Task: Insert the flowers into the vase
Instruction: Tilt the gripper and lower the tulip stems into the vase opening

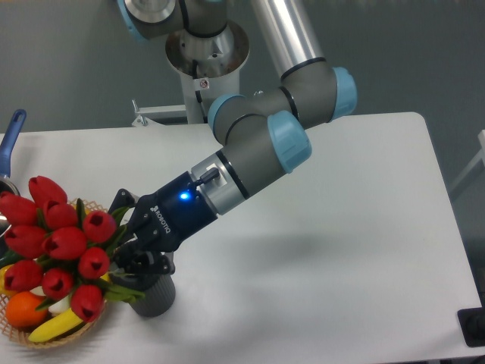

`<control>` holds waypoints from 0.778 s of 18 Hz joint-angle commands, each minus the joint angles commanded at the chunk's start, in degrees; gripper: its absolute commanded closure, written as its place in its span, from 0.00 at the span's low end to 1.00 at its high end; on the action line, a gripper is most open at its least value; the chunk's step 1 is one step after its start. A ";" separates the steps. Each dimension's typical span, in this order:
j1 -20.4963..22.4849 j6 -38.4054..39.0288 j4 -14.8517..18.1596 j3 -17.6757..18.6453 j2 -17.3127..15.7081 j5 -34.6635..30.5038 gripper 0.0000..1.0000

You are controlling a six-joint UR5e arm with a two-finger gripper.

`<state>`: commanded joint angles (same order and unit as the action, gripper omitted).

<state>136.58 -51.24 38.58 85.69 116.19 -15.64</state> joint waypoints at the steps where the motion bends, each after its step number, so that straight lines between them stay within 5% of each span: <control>1: 0.00 -0.09 0.00 0.26 -0.17 0.00 0.97; 14: 0.35 -10.62 0.00 8.52 -1.85 -0.09 0.96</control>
<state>136.93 -61.86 38.58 94.21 114.35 -15.73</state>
